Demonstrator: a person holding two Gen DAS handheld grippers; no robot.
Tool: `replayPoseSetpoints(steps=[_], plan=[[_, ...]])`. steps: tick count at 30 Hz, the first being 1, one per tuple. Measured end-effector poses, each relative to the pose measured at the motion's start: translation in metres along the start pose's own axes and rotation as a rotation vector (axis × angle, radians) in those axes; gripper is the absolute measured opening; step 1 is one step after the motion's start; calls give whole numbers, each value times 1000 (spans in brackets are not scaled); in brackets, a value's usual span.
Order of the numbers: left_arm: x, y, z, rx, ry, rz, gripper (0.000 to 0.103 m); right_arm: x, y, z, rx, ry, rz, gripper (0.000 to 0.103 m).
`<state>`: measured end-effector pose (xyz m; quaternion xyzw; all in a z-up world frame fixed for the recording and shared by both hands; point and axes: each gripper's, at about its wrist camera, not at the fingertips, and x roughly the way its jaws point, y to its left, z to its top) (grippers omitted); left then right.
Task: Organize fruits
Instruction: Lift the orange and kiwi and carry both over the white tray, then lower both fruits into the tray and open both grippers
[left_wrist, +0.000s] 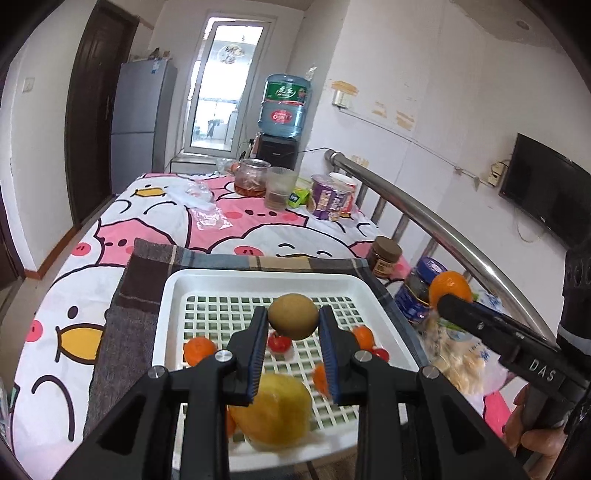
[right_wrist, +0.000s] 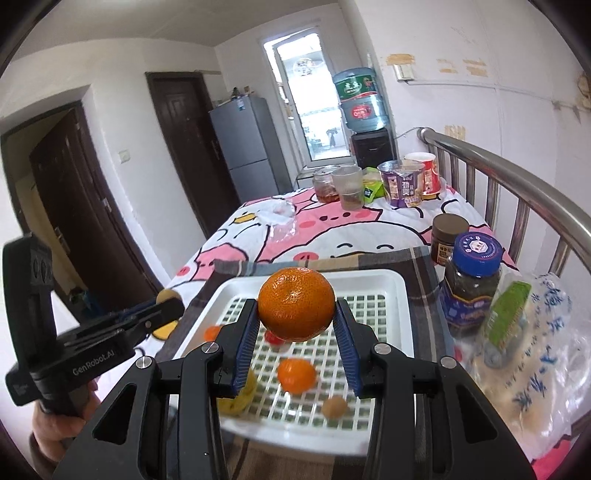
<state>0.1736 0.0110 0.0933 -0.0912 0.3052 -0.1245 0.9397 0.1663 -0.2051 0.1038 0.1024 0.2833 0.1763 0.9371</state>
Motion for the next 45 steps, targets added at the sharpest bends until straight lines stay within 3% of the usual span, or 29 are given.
replayPoseSetpoints(steps=[13,18,26,40,42,44,45], plan=[[77,35,17,-74,89,23,30,74,-31,19,82,55,-7,39],[102,53,18,-134,141,-11,30,109,-37,20,71,108,-41,39],[128,64,11,-118,217,16,30,146,-38,8,-1,217,-94,39],[157,66,-8,-86,346,46,30,180,-52,-17,-20,374,-170,40],[157,66,-8,-91,350,36,36,181,-53,-17,-6,379,-164,41],[157,67,-6,-99,347,41,63,179,-53,-15,3,375,-168,49],[154,66,-4,-102,334,39,69,178,-53,-14,6,376,-166,59]])
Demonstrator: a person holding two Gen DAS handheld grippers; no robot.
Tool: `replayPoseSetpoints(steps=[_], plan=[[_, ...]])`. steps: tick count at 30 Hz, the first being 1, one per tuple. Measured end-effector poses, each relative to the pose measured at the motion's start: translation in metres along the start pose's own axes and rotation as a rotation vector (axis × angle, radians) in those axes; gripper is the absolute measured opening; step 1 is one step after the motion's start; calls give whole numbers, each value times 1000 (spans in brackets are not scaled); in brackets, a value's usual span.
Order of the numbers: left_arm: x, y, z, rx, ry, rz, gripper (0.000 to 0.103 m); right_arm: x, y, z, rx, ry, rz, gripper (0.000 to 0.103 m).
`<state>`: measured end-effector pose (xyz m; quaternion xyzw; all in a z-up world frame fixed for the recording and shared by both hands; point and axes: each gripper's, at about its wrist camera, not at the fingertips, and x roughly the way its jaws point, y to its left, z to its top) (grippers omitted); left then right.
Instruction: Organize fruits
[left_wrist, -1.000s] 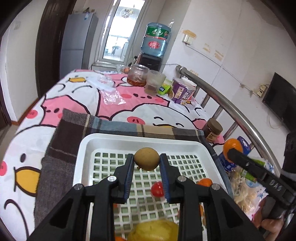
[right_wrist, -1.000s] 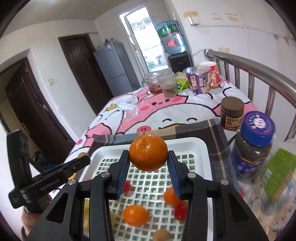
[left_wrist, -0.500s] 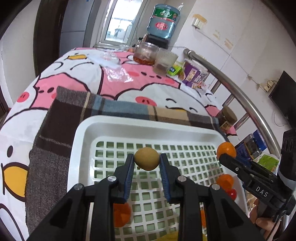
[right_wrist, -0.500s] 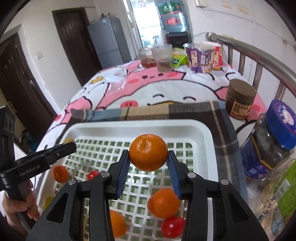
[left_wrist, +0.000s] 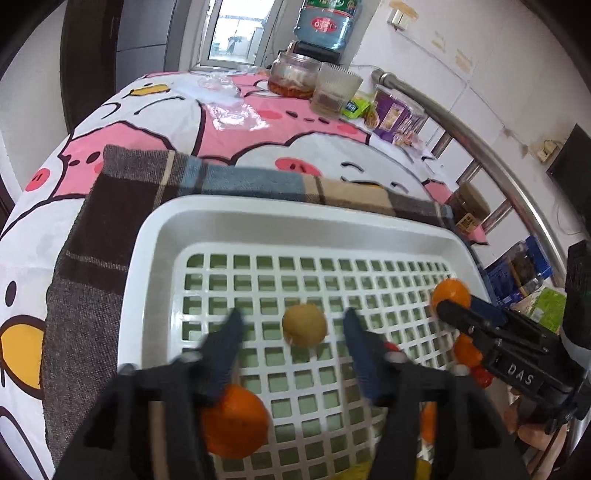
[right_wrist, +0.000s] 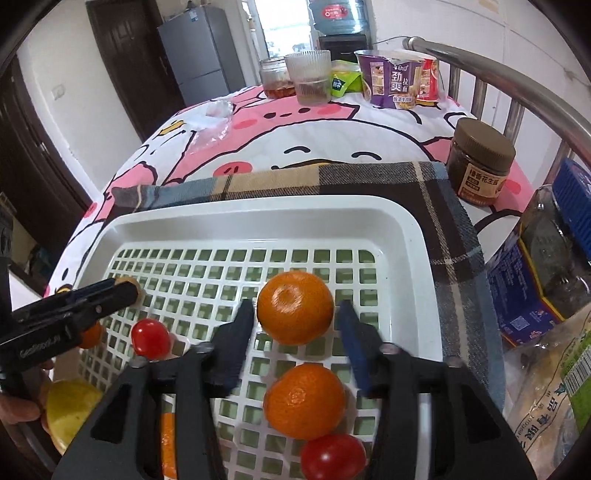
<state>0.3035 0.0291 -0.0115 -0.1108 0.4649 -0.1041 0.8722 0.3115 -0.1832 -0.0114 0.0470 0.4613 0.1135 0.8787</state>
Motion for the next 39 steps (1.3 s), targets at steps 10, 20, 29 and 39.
replayPoseSetpoints(steps=[10,20,29,39], plan=[[-62,-26,7,18,-171,-55,91,-65,3,13,51,-146,25,85],[-159,-63,-13,83,-416,-32,103,-167,13,-2,120,-391,79,103],[-194,-72,-63,66,-361,24,103,-215,11,-52,122,-346,104,103],[-220,-72,-147,105,-314,49,103,-253,38,-140,-29,-367,78,103]])
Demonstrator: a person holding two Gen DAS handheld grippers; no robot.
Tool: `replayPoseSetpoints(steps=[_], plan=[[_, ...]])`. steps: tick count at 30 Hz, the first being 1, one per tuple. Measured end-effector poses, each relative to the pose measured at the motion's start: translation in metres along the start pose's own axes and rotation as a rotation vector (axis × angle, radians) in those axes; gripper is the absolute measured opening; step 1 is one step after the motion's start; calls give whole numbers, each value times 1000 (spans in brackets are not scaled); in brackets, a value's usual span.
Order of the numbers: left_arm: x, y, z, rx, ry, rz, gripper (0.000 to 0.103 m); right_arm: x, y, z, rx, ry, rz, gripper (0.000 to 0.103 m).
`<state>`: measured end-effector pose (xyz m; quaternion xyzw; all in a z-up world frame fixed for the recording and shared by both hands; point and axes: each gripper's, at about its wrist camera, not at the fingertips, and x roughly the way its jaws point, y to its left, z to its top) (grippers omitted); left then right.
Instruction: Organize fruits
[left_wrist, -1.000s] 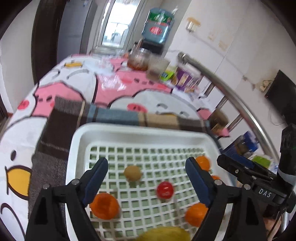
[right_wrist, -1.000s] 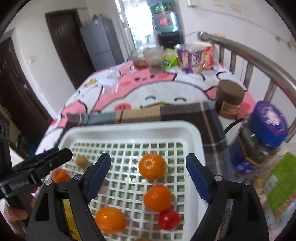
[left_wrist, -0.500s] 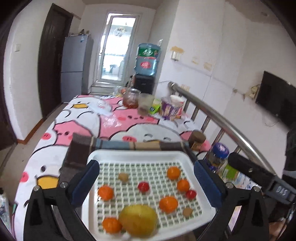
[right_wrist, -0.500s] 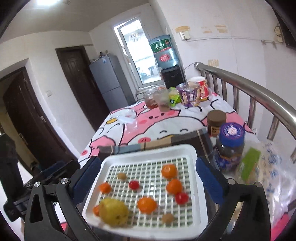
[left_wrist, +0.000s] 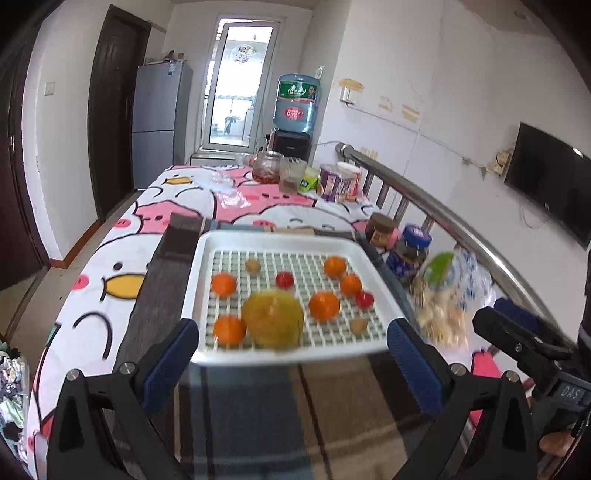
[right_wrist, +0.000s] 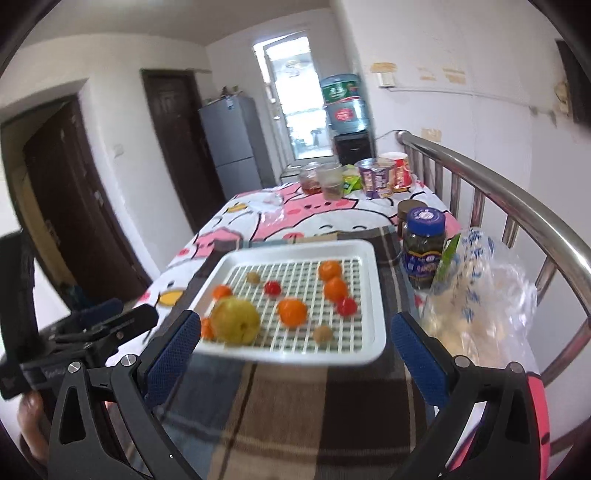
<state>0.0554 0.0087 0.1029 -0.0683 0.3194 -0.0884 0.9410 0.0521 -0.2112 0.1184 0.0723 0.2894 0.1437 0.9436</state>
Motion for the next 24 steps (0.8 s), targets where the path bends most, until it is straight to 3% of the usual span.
replayPoseSetpoints(steps=[8,24], plan=[[-14,11,-40,12,51,39,103,-20,20,-36,-75,4,-23,103],[8,29,-96,5,219,38,103,4,22,-89,-64,166,-52,103]])
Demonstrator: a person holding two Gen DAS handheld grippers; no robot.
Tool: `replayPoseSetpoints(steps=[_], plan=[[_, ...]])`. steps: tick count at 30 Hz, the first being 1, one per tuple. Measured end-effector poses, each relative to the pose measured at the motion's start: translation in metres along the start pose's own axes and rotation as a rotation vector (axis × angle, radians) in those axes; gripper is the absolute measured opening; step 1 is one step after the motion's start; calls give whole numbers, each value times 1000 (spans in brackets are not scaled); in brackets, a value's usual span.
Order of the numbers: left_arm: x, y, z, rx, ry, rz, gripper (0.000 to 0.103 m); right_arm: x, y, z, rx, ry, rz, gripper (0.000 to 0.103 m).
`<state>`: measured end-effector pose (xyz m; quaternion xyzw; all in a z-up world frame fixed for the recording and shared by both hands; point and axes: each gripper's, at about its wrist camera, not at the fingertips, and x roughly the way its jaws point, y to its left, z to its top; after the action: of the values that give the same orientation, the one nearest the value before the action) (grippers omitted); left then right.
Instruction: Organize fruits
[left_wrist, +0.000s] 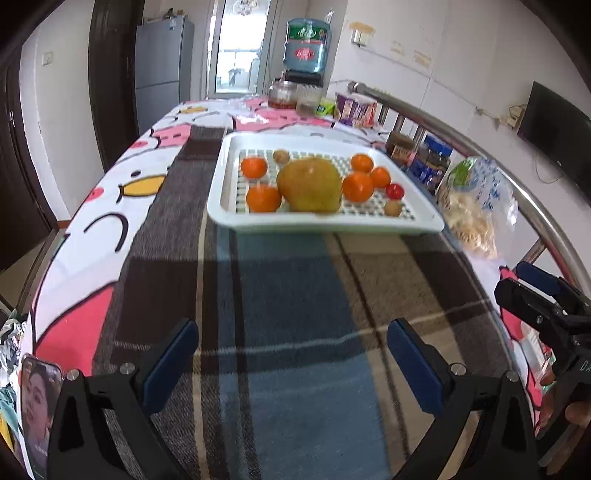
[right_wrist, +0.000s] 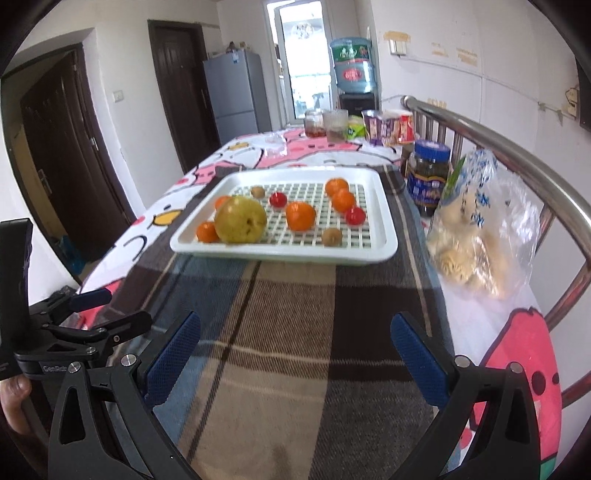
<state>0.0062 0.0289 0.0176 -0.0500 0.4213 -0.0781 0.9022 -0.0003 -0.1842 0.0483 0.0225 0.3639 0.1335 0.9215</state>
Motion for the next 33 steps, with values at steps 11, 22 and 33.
replayPoseSetpoints(steps=[11,22,33], plan=[[26,1,-13,16,85,10,103,27,-2,-16,15,86,-12,103],[44,4,-19,28,137,26,103,52,-11,-30,43,174,-36,103],[56,-2,-19,84,133,74,103,74,-16,-37,27,250,-86,103]])
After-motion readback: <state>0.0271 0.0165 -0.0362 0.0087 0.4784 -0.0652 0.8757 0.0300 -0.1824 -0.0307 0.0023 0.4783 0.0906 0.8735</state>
